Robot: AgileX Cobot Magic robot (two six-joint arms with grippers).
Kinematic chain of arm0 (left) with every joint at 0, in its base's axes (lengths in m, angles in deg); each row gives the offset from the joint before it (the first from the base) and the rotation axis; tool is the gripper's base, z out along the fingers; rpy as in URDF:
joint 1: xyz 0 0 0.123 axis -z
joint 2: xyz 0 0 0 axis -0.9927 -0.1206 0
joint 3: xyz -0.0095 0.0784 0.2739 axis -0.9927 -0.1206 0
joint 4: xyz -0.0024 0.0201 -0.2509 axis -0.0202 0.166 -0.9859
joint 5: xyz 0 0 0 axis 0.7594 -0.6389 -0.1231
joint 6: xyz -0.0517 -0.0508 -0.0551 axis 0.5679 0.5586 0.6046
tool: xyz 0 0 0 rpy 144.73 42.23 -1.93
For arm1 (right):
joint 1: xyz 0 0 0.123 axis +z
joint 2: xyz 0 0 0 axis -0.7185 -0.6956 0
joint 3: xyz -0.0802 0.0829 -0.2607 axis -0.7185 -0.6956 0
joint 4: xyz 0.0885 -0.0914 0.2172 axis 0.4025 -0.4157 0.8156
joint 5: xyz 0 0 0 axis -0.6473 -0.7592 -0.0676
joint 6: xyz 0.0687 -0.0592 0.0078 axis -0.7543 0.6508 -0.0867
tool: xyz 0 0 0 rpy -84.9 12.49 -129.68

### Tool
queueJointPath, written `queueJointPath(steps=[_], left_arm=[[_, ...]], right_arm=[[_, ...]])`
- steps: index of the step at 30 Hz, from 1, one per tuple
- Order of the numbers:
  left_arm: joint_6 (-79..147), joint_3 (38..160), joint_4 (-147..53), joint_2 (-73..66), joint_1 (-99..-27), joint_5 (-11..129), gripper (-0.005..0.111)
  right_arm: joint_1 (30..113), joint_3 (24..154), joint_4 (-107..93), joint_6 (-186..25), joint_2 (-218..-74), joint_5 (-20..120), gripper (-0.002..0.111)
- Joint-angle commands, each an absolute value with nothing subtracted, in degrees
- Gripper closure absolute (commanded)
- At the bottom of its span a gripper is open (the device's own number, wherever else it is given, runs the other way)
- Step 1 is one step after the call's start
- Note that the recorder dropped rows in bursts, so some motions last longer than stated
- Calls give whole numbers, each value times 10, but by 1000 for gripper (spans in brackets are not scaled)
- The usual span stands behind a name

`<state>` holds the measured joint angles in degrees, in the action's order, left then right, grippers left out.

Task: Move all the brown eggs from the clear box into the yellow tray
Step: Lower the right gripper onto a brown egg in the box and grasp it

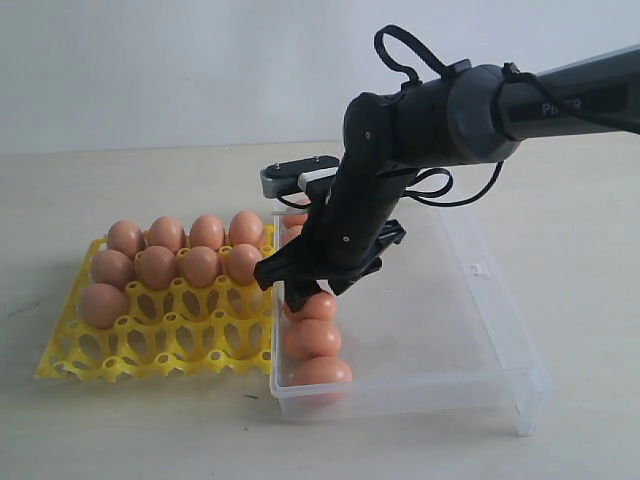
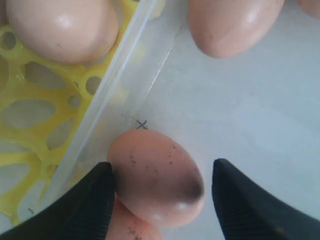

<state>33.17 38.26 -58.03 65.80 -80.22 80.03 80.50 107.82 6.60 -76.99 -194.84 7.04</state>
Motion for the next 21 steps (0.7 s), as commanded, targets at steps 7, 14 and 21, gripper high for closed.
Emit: queueJointPath(steps=[7,14,21], left_arm=[[332,385,-581,661,-803,795,107],[332,385,-581,661,-803,795,107],[332,385,-581,661,-803,795,107]], right_arm=[[806,1082,63,-734,-1964,79,52],[806,1081,63,-717,-1980,77,52],[806,1081,52,-711,-1981,113,52]])
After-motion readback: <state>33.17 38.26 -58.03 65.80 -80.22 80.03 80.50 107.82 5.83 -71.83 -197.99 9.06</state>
